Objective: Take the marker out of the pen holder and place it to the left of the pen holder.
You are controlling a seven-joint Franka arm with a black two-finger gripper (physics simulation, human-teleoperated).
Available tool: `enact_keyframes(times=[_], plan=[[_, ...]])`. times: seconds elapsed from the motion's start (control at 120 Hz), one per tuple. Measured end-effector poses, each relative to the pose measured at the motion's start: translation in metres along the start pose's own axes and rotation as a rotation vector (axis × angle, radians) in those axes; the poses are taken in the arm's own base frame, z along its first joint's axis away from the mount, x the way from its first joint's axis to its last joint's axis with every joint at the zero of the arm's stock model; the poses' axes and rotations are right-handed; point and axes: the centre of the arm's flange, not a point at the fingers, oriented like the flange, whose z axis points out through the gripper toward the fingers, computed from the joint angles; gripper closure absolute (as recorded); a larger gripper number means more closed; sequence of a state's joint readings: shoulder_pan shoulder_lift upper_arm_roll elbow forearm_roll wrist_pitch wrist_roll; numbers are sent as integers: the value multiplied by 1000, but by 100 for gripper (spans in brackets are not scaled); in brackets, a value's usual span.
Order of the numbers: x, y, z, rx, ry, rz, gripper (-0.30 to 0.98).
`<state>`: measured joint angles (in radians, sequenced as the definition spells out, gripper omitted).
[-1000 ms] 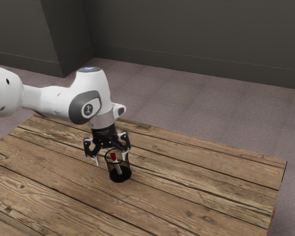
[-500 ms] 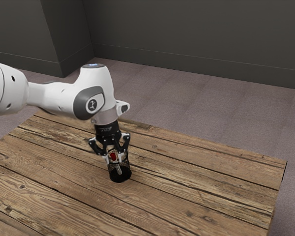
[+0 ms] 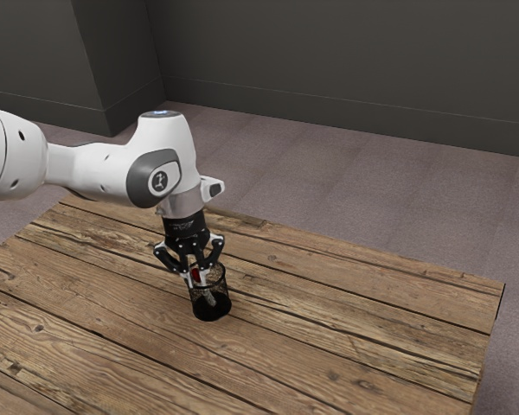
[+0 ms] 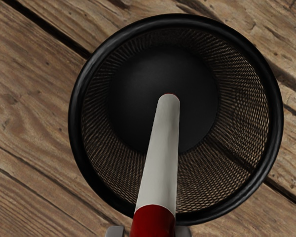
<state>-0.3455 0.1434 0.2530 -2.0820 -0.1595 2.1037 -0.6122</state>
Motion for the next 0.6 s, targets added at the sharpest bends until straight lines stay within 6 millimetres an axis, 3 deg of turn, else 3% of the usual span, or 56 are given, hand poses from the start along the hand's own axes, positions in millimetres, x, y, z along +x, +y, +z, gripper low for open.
enact_keyframes(times=[0.242,0.367,0.492,0.6], plan=[[1,0,7,6,-11,-2,69],[0,0,0,-1,-5,0,70],[-2,2,-23,-26,20,8,72],[-13,-2,-63,-64,48,18,72]])
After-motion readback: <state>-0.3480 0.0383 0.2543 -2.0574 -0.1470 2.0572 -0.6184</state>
